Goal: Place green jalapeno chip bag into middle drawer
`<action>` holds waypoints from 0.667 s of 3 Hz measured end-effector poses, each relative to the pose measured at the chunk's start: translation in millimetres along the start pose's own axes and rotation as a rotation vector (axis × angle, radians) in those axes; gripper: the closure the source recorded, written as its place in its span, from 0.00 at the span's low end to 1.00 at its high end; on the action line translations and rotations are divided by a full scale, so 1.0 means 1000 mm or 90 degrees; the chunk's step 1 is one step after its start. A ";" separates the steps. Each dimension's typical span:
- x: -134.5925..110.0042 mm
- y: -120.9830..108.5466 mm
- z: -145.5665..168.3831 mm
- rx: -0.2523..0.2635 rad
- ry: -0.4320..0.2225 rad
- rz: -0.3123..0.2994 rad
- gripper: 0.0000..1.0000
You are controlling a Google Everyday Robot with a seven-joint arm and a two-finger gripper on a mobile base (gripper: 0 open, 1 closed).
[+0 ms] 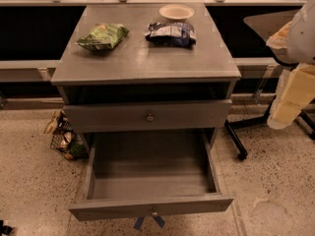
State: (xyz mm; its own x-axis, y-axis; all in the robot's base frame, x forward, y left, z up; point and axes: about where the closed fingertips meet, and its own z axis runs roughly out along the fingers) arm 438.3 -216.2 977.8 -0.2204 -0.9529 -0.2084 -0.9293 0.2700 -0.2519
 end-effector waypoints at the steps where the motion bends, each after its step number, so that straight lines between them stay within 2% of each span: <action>1: 0.000 0.000 0.000 0.000 0.000 0.000 0.00; 2: -0.011 -0.019 0.008 0.019 -0.058 0.039 0.00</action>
Offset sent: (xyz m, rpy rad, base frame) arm 0.1305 0.0241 0.0117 0.5539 -0.2389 -0.2317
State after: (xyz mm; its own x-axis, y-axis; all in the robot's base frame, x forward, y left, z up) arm 460.7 -209.5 977.8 -0.2468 -0.9183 -0.3096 -0.9055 0.3323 -0.2639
